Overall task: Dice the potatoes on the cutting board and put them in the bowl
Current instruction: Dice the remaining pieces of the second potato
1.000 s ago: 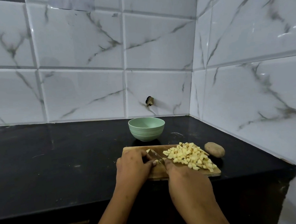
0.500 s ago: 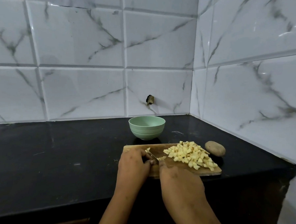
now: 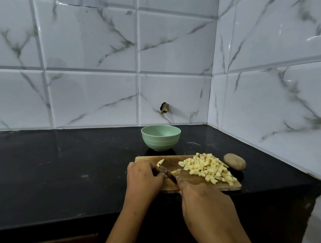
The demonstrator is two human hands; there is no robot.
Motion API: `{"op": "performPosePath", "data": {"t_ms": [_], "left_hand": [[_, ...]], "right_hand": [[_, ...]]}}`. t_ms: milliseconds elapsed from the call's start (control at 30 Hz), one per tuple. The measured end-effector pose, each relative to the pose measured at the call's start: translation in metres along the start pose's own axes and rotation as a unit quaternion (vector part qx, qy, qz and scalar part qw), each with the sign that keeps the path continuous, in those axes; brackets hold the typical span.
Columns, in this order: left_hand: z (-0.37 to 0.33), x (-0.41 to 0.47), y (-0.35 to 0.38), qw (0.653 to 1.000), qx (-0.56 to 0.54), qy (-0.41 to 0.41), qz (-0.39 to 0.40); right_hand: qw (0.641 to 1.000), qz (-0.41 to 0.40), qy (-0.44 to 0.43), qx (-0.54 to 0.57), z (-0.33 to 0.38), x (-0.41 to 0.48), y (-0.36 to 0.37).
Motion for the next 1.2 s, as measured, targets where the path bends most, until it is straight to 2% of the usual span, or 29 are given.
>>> {"op": "performPosePath", "data": {"t_ms": [133, 300, 467, 600, 767, 867, 967, 1100, 1200], "left_hand": [[0.002, 0.001, 0.000, 1.000, -0.002, -0.011, 0.001], [0.001, -0.002, -0.001, 1.000, -0.001, -0.031, -0.003], [0.001, 0.003, 0.002, 0.999, 0.009, -0.042, 0.013], [-0.009, 0.013, 0.012, 0.997, 0.026, -0.042, 0.064], [-0.018, 0.029, 0.030, 0.991, 0.028, -0.029, 0.130], [-0.010, 0.032, 0.027, 0.995, 0.009, -0.036, 0.090], [-0.001, 0.033, 0.014, 0.997, 0.049, -0.043, 0.039], [0.002, 0.031, 0.014, 0.987, 0.135, -0.060, 0.065], [0.000, 0.030, 0.017, 0.985, 0.155, -0.050, 0.065]], "right_hand": [[0.999, 0.009, 0.002, -0.034, 0.005, 0.008, -0.001], [1.000, 0.009, 0.001, -0.023, 0.001, 0.001, 0.000], [0.998, -0.031, 0.059, 0.007, -0.027, -0.012, -0.011], [0.990, -0.070, 0.117, 0.031, -0.045, -0.012, -0.014], [0.988, -0.051, 0.127, 0.067, -0.043, -0.015, -0.017], [0.989, -0.031, 0.104, 0.097, -0.033, -0.017, -0.015], [0.990, -0.011, 0.074, 0.117, -0.027, -0.015, -0.007], [0.991, -0.022, 0.100, 0.090, -0.037, -0.005, -0.001], [0.990, -0.026, 0.114, 0.080, -0.044, -0.001, 0.002]]}}
Point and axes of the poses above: each hand's wrist, its own x-axis towards the middle knuckle, its own y-axis out of the palm, z = x × y, the point moved 3 cm from there along x, towards the middle knuckle, and after that the axes turned 12 degrees about -x, right-handed, at the moved point
